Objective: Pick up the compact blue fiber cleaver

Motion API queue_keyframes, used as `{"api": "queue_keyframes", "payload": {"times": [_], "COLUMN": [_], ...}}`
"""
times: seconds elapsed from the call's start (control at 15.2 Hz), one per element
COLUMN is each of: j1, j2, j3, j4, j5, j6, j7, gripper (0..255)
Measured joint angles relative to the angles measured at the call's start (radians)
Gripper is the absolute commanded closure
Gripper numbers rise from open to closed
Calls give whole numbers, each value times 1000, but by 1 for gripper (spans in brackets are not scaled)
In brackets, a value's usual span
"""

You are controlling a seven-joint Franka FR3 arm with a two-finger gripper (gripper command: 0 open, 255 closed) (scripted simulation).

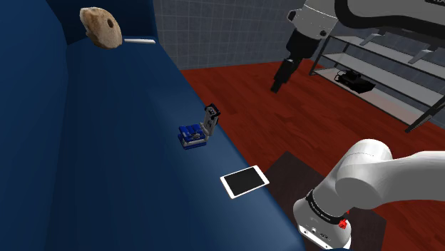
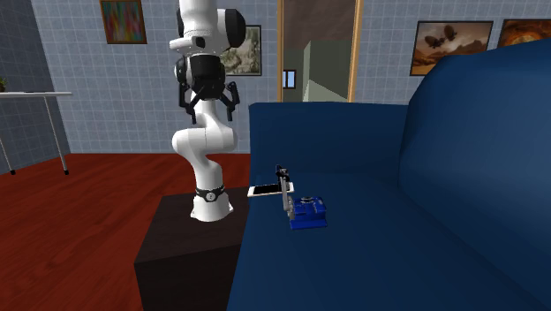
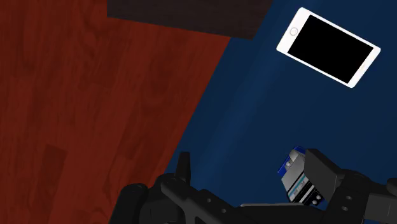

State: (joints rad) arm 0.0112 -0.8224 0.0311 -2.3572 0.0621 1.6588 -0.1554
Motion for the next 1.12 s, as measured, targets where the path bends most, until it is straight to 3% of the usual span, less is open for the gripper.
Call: {"api": "queue_keyframes", "payload": {"times": [0.26, 1.12], "j1": [5, 32], "j2": [42, 440], "j3": [30, 197], "j4": [-6, 131], "j5": [38, 230], "j6": [30, 224], "j7": [54, 371], "gripper": [0, 0]}}
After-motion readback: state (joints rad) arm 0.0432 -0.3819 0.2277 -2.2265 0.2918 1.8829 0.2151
